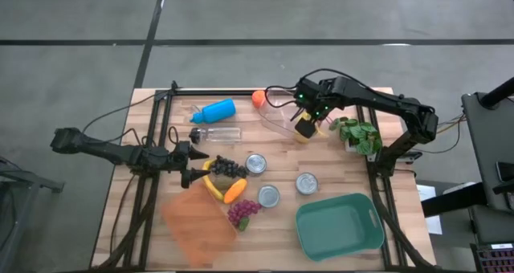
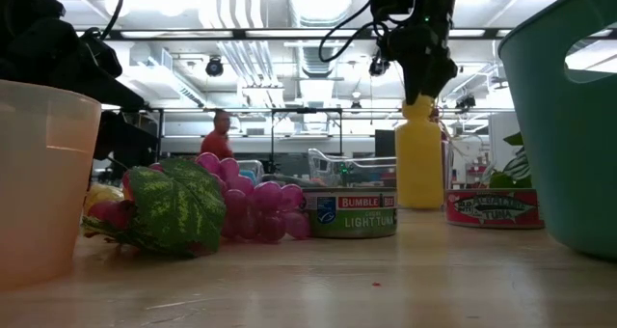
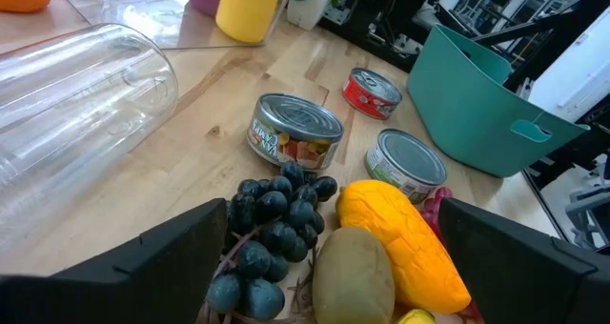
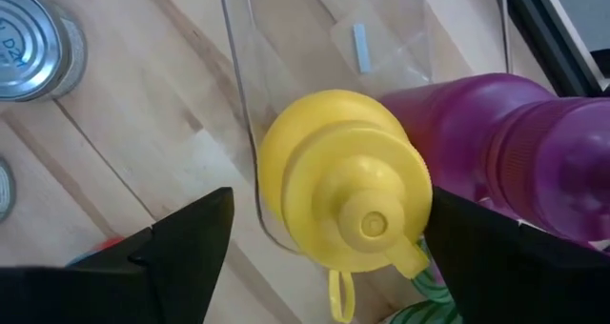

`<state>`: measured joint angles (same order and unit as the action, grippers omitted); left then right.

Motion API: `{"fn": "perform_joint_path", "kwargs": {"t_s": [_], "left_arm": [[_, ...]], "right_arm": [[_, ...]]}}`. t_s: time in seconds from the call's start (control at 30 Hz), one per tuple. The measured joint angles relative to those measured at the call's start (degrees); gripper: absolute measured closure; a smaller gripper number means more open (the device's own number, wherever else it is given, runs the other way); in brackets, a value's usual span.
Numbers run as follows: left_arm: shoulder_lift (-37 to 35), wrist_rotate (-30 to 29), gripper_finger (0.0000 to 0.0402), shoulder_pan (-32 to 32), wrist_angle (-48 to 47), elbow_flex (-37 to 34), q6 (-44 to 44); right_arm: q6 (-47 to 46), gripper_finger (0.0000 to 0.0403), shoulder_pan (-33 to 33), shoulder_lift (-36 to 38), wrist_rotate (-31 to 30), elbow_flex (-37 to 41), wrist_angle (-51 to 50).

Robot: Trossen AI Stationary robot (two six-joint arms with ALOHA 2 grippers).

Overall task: Pick & Place Food Item
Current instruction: Put the yellow water bottle into the transparent bin, then put the blue water bottle into the transparent bin

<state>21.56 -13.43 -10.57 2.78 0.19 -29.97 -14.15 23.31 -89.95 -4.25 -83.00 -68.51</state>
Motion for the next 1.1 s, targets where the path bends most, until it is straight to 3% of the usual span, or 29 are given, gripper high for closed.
{"fn": "perform_joint_path", "kwargs": {"t_s": [0.6, 0.93, 1.1], "left_arm": [[0.0, 0.0, 0.0018, 0.0, 0.0, 0.0, 0.0], [0.0, 0.0, 0.0018, 0.0, 0.0, 0.0, 0.0], [0.0, 0.0, 0.0018, 0.0, 0.0, 0.0, 0.0]], "right_arm": [[-1.2, 0.0074, 0.0, 7.4, -0.5, -0.1, -0.1], [-0.7, 0.0074, -0.8, 17.2, -0.8, -0.1, 5.1], [1.3, 0.0074, -4.5, 23.6, -4.1, 2.0, 12.1]]}}
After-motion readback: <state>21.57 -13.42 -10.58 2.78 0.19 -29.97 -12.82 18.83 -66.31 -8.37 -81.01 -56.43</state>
